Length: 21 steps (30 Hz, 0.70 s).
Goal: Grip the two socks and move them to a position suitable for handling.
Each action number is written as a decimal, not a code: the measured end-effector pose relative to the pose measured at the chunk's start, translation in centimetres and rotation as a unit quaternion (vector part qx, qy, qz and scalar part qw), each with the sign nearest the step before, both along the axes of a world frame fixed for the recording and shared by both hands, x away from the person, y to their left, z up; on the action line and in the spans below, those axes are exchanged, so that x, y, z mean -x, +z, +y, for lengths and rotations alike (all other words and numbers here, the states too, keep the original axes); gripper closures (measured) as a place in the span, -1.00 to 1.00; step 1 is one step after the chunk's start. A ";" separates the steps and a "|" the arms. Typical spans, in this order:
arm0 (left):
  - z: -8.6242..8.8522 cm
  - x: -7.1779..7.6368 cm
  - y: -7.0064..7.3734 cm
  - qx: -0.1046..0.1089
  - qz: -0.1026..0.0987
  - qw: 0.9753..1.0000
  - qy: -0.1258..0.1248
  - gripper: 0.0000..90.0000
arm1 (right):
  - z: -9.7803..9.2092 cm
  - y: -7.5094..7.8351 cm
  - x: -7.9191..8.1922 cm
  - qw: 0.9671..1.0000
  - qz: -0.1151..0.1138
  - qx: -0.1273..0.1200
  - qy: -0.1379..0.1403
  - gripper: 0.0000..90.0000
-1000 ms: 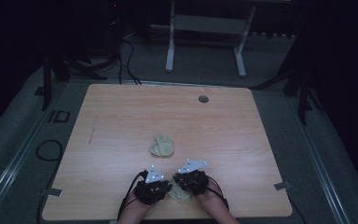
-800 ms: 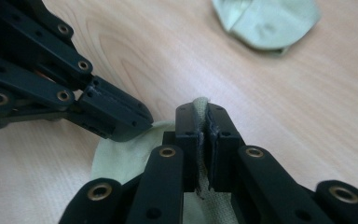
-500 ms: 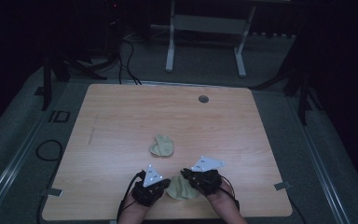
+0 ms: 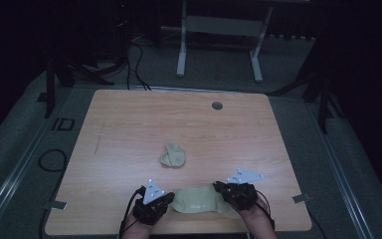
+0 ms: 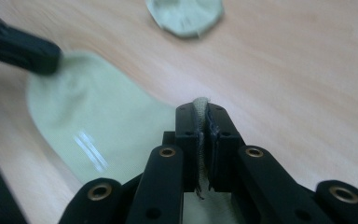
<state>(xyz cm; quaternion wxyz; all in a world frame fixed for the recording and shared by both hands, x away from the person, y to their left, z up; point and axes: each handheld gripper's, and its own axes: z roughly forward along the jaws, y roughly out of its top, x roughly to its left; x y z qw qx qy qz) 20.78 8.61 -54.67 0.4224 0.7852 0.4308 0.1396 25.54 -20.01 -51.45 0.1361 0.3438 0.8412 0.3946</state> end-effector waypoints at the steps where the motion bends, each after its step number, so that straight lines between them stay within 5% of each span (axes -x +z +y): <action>1: 0.1 -0.1 -0.3 -0.001 0.003 1.000 0.003 0.98 | -0.1 -0.6 -0.1 1.000 0.004 0.005 -0.003 0.88; 12: -0.1 -0.6 -2.1 -0.009 0.040 0.999 -0.003 0.97 | -0.3 -4.6 -2.0 0.998 0.047 0.027 -0.012 0.80; 21: 1.1 -0.1 -1.1 0.021 0.025 0.999 -0.013 0.39 | -1.5 -2.9 -2.2 0.999 0.035 0.007 -0.022 0.37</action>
